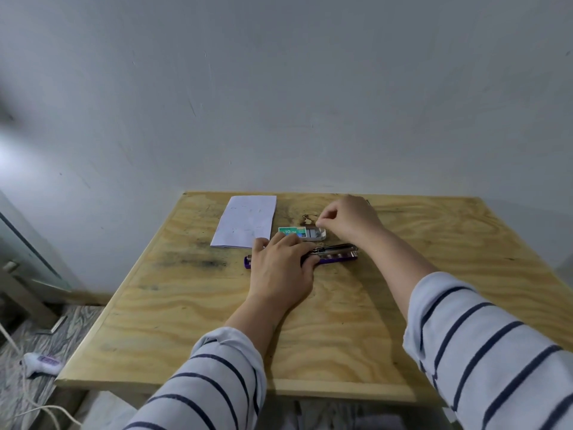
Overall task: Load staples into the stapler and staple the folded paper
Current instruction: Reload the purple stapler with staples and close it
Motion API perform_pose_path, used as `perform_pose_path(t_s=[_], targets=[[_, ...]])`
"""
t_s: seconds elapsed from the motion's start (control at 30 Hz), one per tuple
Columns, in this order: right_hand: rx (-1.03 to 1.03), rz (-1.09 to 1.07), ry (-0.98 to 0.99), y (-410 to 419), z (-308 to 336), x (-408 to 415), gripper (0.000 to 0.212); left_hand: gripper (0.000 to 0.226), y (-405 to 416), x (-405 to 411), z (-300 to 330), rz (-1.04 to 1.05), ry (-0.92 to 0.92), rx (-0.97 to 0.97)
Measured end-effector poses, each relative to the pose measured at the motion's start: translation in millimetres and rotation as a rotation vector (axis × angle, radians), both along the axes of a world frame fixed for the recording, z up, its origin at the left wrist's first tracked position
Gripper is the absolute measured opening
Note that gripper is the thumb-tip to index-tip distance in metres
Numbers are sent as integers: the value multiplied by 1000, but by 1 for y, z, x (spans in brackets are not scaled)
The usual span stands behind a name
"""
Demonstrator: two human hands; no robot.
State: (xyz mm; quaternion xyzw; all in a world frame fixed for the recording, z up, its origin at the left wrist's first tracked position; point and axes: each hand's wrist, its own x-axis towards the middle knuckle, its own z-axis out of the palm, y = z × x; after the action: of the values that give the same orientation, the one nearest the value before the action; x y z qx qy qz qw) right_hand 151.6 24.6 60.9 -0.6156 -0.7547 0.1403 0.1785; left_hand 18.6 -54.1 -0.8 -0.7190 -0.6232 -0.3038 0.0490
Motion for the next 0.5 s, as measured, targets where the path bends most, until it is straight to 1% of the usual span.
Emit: perform_pose_path(t_s=[0.1, 0.23, 0.33, 0.5], targets=[[57, 13, -174, 3, -7, -9, 19, 24, 0, 0, 1, -3, -5, -6], [95, -9, -270, 8, -12, -14, 22, 25, 0, -1, 1, -15, -4, -18], [111, 6, -314, 10, -14, -14, 21, 26, 0, -1, 1, -16, -4, -26], [159, 26, -290, 8, -19, -12, 20, 26, 1, -1, 0, -9, 2, -23]])
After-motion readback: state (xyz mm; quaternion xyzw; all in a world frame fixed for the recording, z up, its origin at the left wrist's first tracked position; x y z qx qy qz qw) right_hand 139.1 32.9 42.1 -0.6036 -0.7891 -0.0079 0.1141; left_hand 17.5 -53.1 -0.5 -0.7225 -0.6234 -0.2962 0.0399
